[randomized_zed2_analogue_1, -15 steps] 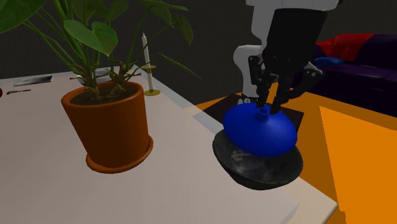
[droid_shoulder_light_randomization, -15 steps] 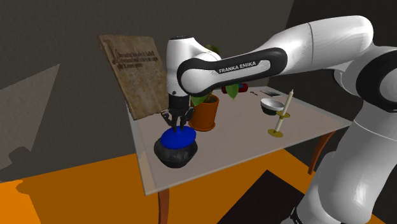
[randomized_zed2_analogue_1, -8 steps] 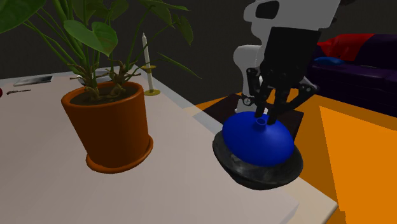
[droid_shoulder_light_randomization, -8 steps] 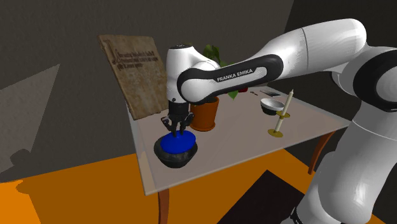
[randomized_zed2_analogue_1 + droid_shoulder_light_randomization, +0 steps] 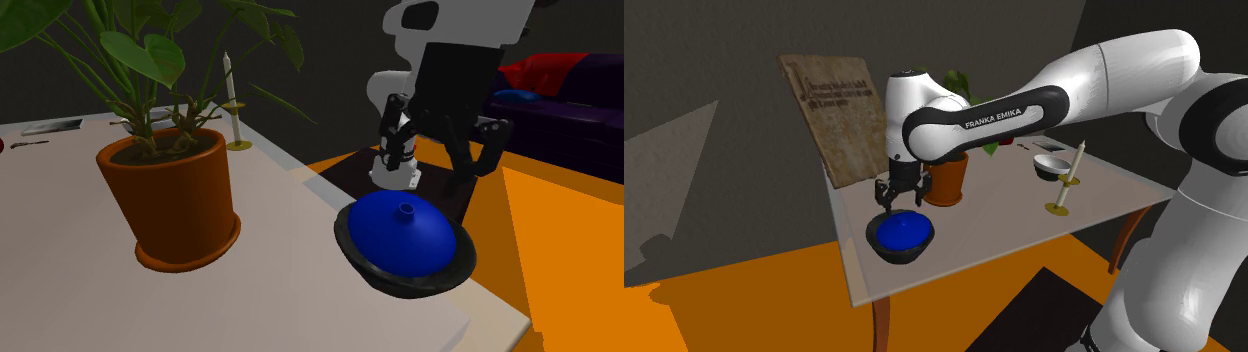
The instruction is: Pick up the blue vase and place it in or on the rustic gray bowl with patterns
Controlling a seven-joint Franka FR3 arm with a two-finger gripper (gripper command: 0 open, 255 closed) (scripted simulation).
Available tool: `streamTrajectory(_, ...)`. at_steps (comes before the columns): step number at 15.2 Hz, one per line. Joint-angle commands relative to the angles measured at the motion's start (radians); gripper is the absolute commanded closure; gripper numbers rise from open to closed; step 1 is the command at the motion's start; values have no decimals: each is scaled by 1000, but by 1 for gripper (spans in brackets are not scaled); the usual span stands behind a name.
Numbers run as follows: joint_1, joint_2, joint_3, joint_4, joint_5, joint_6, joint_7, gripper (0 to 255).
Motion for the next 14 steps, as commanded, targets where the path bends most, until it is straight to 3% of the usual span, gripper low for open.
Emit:
streamTrajectory(1, 0, 0, 0, 0, 0, 0, 0, 0)
streamTrajectory(3, 0, 0, 0, 0, 0, 0, 0, 0)
streamTrajectory(7, 4, -28, 4, 96, 14, -122, -9, 0)
streamTrajectory(14, 4, -28, 4, 96, 14, -122, -9, 0)
